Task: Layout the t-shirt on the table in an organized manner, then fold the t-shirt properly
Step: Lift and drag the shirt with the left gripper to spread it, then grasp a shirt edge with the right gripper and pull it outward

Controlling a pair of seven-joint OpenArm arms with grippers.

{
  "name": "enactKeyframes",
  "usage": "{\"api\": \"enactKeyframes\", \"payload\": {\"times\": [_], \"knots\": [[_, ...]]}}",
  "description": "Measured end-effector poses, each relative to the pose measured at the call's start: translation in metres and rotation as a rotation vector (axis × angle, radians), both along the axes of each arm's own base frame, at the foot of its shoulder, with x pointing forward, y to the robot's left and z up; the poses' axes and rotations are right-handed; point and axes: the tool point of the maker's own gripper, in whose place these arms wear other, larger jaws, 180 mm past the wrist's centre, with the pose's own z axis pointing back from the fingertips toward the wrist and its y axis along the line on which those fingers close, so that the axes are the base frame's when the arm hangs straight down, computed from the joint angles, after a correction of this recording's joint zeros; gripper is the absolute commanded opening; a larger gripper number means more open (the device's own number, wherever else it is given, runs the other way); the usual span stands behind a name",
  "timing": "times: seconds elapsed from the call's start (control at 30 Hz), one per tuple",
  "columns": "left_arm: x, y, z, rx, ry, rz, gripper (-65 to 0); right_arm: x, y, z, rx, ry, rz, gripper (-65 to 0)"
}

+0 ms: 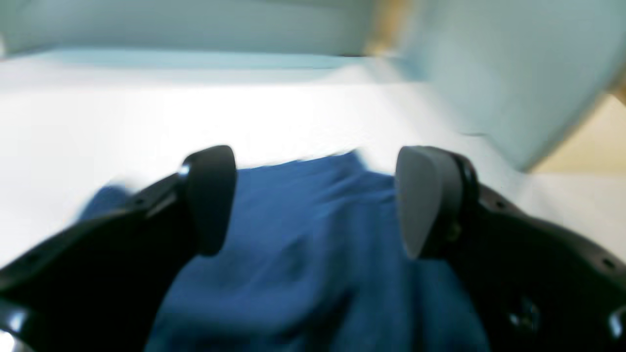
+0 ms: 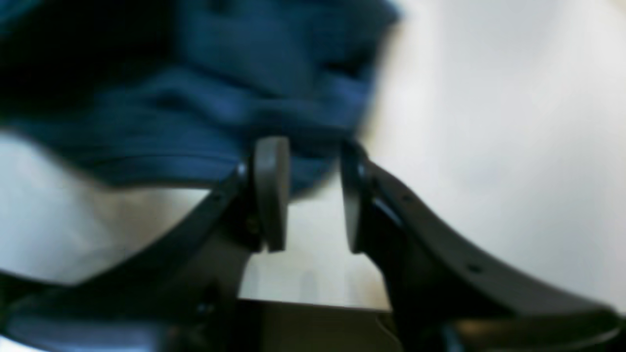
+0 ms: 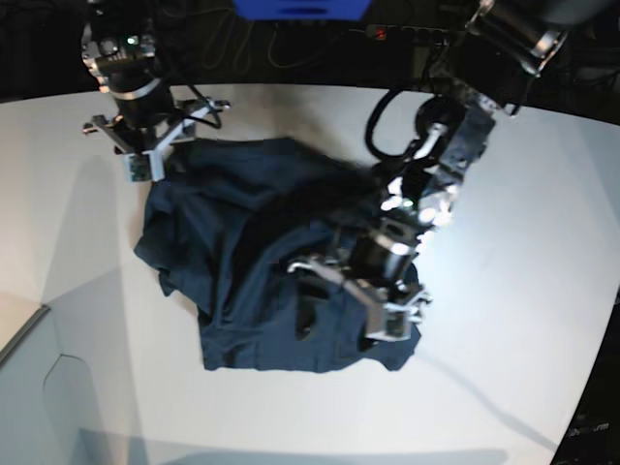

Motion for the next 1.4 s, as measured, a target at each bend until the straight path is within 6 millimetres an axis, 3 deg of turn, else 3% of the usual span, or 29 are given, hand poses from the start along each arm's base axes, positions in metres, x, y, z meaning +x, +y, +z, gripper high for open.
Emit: {"api": "enactKeyframes", "payload": {"times": [0.13, 0.27, 0.43, 0.5, 0.57, 0.7, 0.77, 0.87, 0.9, 0.97, 1.07, 1.13, 1.27, 1.4], "knots": [[-0.02, 0.093, -0.033, 0.055, 0.087, 0.164, -15.9, 0.005, 0.02, -0.017, 0.016, 0.031, 0.051, -33.1], [-0.047, 0.18, -0.051, 0.092, 0.143, 0.357, -15.7, 0.006, 0.032, -0.045, 0.04, 0.096, 0.05, -30.1], [-0.079, 0.259, -0.058, 0.115, 0.175, 0.559, -15.7, 0.02, 0.034, -0.069, 0.039, 0.129, 0.051, -30.1], [-0.088, 0.278, -0.057, 0.124, 0.178, 0.61, -15.7, 0.018, 0.031, -0.083, 0.025, 0.171, 0.05, -30.2], [-0.092, 0.288, -0.057, 0.125, 0.183, 0.638, -15.7, 0.015, 0.028, -0.095, 0.017, 0.204, 0.048, -30.3], [-0.093, 0.288, -0.057, 0.122, 0.182, 0.634, -15.8, 0.019, 0.026, -0.103, 0.009, 0.188, 0.048, -33.5], [-0.094, 0.288, -0.058, 0.124, 0.186, 0.635, -15.8, 0.021, 0.025, -0.105, 0.008, 0.177, 0.046, -40.9], [-0.096, 0.287, -0.059, 0.124, 0.191, 0.633, -15.8, 0.021, 0.014, -0.107, -0.013, 0.17, 0.05, -61.1], [-0.096, 0.285, -0.06, 0.117, 0.193, 0.635, -15.8, 0.019, 0.01, -0.107, -0.019, 0.171, 0.05, -65.0], [-0.097, 0.28, -0.063, 0.096, 0.195, 0.642, -15.8, 0.015, 0.0, -0.105, -0.028, 0.179, 0.037, -64.8], [-0.098, 0.274, -0.068, 0.083, 0.215, 0.636, -15.8, 0.004, -0.036, -0.098, -0.055, 0.204, -0.047, -65.0], [-0.097, 0.274, -0.067, 0.085, 0.212, 0.633, -15.8, 0.003, -0.07, -0.086, -0.091, 0.2, -0.128, -65.0], [-0.097, 0.27, -0.066, 0.067, 0.203, 0.64, -15.7, 0.031, -0.123, -0.046, -0.128, 0.062, -0.269, -65.0], [-0.097, 0.269, -0.066, 0.067, 0.205, 0.636, -15.6, 0.05, -0.166, -0.024, -0.14, -0.005, -0.392, -65.0]]}}
